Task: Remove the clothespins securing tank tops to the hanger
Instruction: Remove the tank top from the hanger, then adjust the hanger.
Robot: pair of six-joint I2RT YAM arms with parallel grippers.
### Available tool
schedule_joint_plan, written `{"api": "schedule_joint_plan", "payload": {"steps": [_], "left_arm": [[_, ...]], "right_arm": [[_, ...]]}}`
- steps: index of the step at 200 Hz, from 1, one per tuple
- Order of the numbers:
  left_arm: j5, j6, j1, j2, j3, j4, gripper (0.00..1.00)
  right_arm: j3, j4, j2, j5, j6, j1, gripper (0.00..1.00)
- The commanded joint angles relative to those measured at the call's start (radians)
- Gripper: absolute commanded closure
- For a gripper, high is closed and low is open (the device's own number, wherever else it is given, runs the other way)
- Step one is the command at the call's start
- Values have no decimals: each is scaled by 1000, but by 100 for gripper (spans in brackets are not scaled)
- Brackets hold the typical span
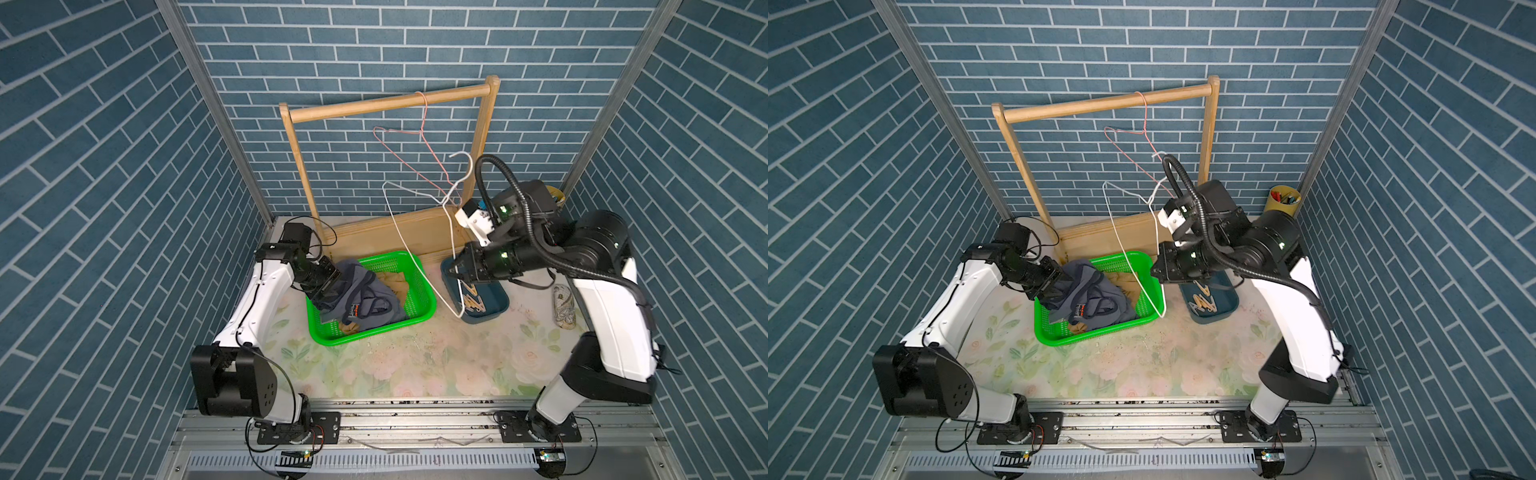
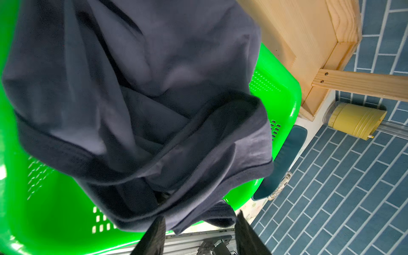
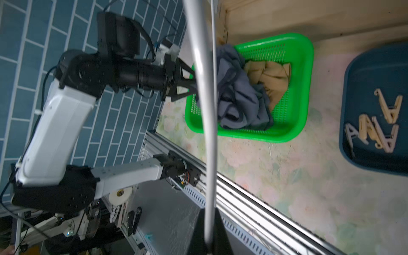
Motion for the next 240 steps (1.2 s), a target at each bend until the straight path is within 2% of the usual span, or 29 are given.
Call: {"api": "schedule_joint_plan", "payload": {"steps": [1, 15, 40, 61, 77, 89, 114, 143, 168, 177, 186, 194, 217, 237, 240], "left_arm": [[-51, 29, -4, -64, 70, -72, 47], [-28, 1, -4, -87, 94, -66, 47], [61, -133, -10, -118, 150, 48, 45], [98, -245, -26, -92, 278, 123, 41], [102, -298, -46, -35, 412, 155, 35], [104, -387, -57, 13, 490, 207, 29], [95, -593, -78, 85, 536, 390, 18], [74, -812, -117, 155, 533, 618, 18], [62, -852, -142, 217, 596, 645, 21], [55, -860, -143, 225, 602, 653, 23], [50, -875, -143, 226, 596, 678, 30], [45, -893, -144, 224, 583, 700, 40], [35, -918, -143, 217, 564, 699, 80], [28, -927, -144, 195, 543, 680, 100], [27, -929, -142, 193, 539, 677, 100]], "right_arm": [[103, -126, 140, 4, -83, -67, 100], [41, -20, 150, -2, -104, -87, 100], [-115, 182, 123, 2, -110, -90, 100], [-185, 284, 112, -15, -112, -86, 100], [-198, 322, 118, -52, -115, -78, 100], [-193, 334, 130, -66, -114, -64, 100], [-173, 346, 152, -56, -108, -18, 100], [-174, 392, 155, -35, -85, 29, 100], [-169, 432, 150, -12, -79, 61, 100], [-167, 440, 148, -4, -75, 69, 100], [-166, 447, 145, 3, -71, 76, 100], [-167, 448, 143, 10, -69, 82, 100], [-169, 442, 140, 21, -66, 94, 100], [-176, 428, 135, 37, -65, 102, 100], [-178, 427, 134, 39, -65, 103, 100]]}}
